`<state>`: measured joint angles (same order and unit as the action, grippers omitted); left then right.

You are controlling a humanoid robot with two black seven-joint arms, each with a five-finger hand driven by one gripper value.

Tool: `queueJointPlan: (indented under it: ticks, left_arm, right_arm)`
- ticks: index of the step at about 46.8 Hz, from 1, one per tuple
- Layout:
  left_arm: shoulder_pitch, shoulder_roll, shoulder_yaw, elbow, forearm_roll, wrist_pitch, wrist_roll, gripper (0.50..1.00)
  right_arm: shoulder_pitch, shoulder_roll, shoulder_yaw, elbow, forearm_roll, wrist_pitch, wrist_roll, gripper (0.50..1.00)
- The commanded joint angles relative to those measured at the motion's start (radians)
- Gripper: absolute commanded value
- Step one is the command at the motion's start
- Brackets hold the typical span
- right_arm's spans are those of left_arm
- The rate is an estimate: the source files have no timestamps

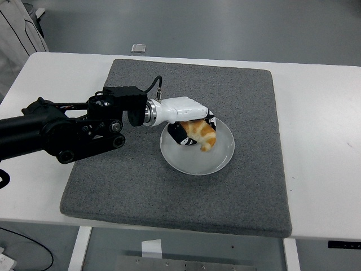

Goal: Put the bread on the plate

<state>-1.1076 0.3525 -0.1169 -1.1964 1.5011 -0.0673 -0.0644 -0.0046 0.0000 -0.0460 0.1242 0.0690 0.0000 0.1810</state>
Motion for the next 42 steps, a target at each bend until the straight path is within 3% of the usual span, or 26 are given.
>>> queueJointPlan:
  ticks: [1,15,23,28,33,38,42]
  left_arm:
    - [0.006,-0.007,0.005,0.004,0.001,0.003,0.000,0.500]
    - [0.022,-0.020,0.011,0.020,0.005,0.004,0.000,0.520]
    - [0.022,-0.021,0.011,0.021,0.004,0.004,0.000,0.690]
    - [0.022,-0.021,0.011,0.020,0.002,0.003,0.000,0.750]
    - [0.023,-0.020,0.011,0.020,-0.005,0.003,0.000,0.848]
    - [0.025,-0.020,0.011,0.018,-0.012,0.000,0.000,0.919]
    - [0.025,-0.020,0.011,0.018,-0.013,-0.005,0.000,0.945]
  right_arm:
    - [0.000,0.000,0.000,0.000,0.000,0.000,0.000,0.932]
    - [0.000,0.000,0.000,0.000,0.000,0.000,0.000,0.932]
    - [0.000,0.000,0.000,0.000,0.000,0.000,0.000,0.932]
    - [0.000,0.000,0.000,0.000,0.000,0.000,0.000,0.932]
    - [0.000,0.000,0.000,0.000,0.000,0.000,0.000,0.932]
    - [0.000,0.000,0.000,0.000,0.000,0.000,0.000,0.932]
    - [0.000,0.000,0.000,0.000,0.000,0.000,0.000,0.932]
